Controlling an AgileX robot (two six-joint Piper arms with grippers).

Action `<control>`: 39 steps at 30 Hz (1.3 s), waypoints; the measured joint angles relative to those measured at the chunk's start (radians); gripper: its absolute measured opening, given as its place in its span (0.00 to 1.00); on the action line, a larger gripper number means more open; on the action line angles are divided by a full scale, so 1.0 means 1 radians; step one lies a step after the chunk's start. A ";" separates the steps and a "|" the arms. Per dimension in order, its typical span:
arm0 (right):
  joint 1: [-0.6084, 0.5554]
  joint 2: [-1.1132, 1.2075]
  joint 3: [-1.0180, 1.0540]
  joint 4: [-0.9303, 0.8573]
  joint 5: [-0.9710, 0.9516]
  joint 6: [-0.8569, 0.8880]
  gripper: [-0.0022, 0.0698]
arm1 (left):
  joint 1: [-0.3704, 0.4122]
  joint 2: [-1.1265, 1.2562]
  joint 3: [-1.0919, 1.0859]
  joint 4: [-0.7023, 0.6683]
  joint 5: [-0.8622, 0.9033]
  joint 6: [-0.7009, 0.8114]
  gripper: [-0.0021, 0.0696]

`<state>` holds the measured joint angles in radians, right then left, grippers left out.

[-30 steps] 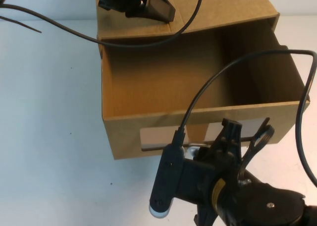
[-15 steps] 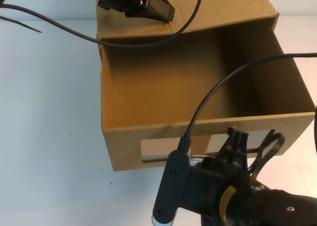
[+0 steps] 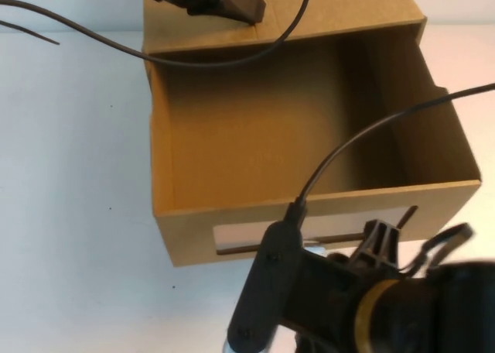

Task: Open the shoe box
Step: 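Pull the top drawer of the cardboard box fully open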

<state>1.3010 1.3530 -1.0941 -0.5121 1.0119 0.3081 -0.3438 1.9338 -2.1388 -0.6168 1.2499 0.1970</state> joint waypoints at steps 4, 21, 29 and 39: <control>0.007 -0.065 -0.077 0.158 0.080 -0.081 0.44 | 0.006 -0.019 -0.025 0.054 0.004 0.003 0.02; -0.154 -0.260 -0.273 -0.240 0.231 0.202 0.03 | 0.014 -0.285 -0.085 0.198 0.014 0.087 0.02; -0.682 -0.261 -0.281 -0.064 0.157 0.119 0.01 | 0.014 -0.609 0.289 0.376 -0.113 0.083 0.02; -1.185 -0.266 -0.168 0.331 -0.088 -0.137 0.01 | 0.014 -1.184 1.109 0.450 -0.695 0.106 0.02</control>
<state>0.1164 1.0866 -1.2617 -0.1813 0.9235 0.1715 -0.3298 0.7496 -1.0294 -0.1672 0.5551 0.3034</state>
